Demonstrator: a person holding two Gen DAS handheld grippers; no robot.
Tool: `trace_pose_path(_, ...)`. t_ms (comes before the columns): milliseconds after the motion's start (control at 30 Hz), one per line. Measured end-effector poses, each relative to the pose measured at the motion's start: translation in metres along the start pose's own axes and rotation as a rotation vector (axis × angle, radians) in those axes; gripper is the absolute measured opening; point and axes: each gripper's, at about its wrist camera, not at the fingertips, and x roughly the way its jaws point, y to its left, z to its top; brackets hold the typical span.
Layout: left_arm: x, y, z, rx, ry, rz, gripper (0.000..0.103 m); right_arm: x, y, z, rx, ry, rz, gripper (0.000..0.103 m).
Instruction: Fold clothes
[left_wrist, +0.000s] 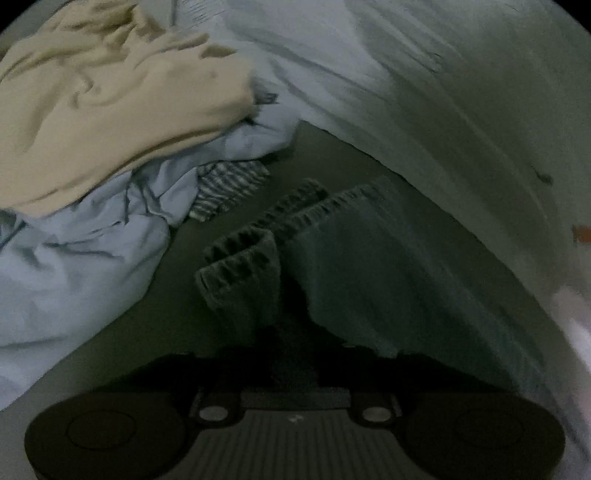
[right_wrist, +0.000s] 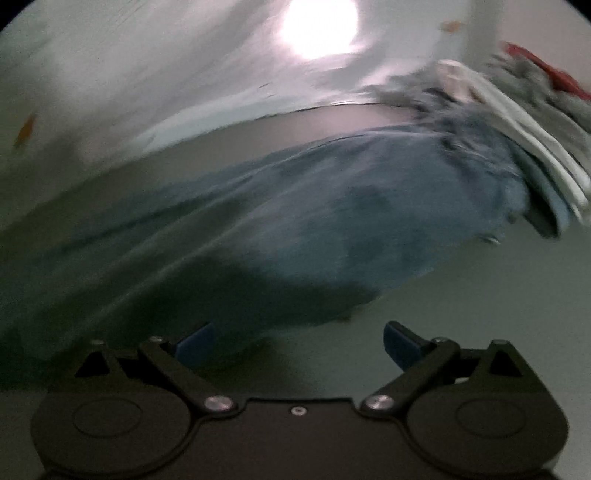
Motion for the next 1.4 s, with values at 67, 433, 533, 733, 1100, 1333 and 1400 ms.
trace_pose_path(67,-0.008,-0.01,-0.006,0.049,0.002,-0.005,0.045,0.003,0.016,-0.001,-0.119,0.01,0.003,0.1)
trace_pose_path(433,-0.018,-0.066,-0.028,0.224,0.049,-0.094,0.062,0.019,0.036,0.025,-0.216,-0.092,-0.063,0.1)
trace_pose_path(533,-0.013,-0.077,-0.032,0.256,0.064,-0.097,0.065,0.026,0.034,0.023,-0.191,-0.084,-0.07,0.1)
trace_pose_path(733,-0.011,-0.088,-0.04,0.263,0.076,-0.08,0.072,0.039,0.031,0.019,-0.139,-0.069,-0.084,0.1)
trace_pose_path(1100,-0.017,-0.134,-0.074,0.405,0.071,-0.074,0.082,0.052,0.027,0.013,-0.071,-0.066,-0.099,0.103)
trace_pose_path(1333,-0.007,-0.116,-0.059,0.306,0.032,0.168,0.09,0.05,0.025,0.008,-0.047,-0.083,-0.089,0.103)
trace_pose_path(1400,-0.007,-0.097,-0.051,0.246,0.037,0.271,0.092,0.05,0.024,0.007,-0.042,-0.086,-0.085,0.103)
